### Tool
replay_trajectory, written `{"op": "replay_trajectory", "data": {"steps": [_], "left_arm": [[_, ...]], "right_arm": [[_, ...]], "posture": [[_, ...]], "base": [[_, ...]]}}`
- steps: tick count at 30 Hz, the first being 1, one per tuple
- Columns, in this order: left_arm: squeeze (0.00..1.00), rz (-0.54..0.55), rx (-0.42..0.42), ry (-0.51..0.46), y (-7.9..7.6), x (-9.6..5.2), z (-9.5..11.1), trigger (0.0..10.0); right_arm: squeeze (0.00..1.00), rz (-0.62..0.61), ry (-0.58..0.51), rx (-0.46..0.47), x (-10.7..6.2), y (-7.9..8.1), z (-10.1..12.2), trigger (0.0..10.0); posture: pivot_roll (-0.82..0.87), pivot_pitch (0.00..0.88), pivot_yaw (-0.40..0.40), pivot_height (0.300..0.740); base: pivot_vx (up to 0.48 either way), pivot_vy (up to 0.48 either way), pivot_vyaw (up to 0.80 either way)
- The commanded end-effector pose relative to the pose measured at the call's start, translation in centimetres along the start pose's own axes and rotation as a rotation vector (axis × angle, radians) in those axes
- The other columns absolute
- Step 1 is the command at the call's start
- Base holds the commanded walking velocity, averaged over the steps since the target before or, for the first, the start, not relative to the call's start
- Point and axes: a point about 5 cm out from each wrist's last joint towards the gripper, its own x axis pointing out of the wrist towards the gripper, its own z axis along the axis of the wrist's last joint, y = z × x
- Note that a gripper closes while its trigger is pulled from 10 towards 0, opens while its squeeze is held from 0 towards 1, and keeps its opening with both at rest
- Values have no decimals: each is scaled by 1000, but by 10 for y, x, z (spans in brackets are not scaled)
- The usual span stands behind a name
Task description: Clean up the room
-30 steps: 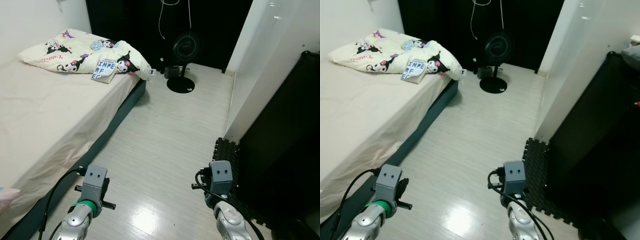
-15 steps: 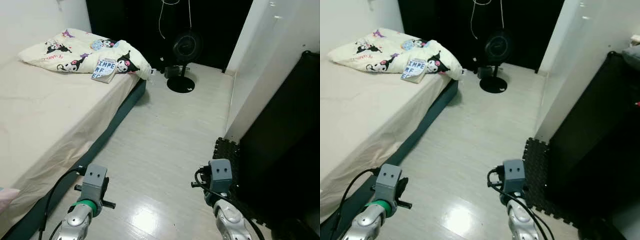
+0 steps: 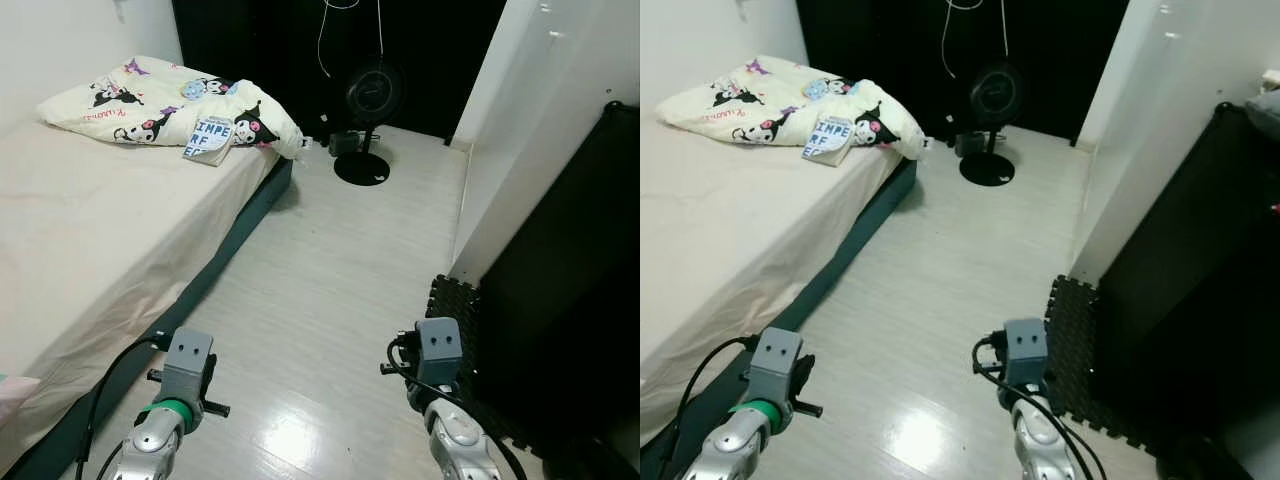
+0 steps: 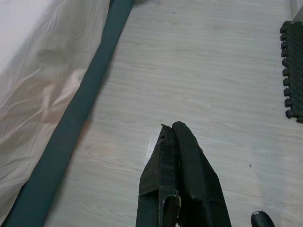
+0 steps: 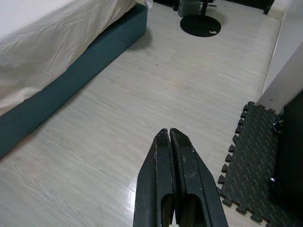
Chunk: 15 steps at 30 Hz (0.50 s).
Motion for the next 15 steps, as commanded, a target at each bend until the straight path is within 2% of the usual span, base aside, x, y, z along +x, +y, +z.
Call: {"op": "replay_trajectory", "data": {"steps": [1,15], "left_arm": [[0,5,14,11,2,-2,-4,10000],[0,9,16,13,3,-2,-5,10000]], "right_arm": [[0,-3,12,4,-2,0,-4,10000],[0,1,13,-2,-1,1,-4,10000]], "posture": [[-25,28,34,740],[-20,31,34,740]], "base": [[0,0,0],[0,0,0]]}}
